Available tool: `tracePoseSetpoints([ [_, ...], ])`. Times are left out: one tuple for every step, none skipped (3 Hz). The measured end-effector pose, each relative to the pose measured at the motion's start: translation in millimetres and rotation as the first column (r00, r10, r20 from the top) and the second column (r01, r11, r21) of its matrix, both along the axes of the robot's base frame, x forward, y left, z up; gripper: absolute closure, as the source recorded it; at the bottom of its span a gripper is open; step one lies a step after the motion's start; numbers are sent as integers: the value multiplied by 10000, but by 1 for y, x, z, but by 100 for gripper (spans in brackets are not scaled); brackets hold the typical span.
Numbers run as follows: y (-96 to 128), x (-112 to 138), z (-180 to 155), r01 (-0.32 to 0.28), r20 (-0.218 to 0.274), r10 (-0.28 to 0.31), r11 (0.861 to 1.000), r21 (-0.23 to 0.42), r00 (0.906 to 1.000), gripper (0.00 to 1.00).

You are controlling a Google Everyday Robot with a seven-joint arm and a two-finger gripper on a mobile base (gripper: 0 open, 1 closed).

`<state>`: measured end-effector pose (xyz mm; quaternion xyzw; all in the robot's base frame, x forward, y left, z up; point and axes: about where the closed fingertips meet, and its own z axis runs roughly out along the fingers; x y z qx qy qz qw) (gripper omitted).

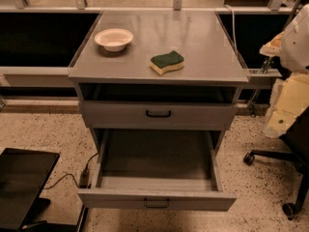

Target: Place sponge into middle drawer

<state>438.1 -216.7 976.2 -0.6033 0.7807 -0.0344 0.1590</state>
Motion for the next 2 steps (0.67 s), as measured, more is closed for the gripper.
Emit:
tracePoseSetpoints([
  [0, 0, 0, 0, 0, 0, 10000, 0, 10000, 0],
  [-2, 8, 1, -178, -59, 181, 9989, 445, 9998, 0],
])
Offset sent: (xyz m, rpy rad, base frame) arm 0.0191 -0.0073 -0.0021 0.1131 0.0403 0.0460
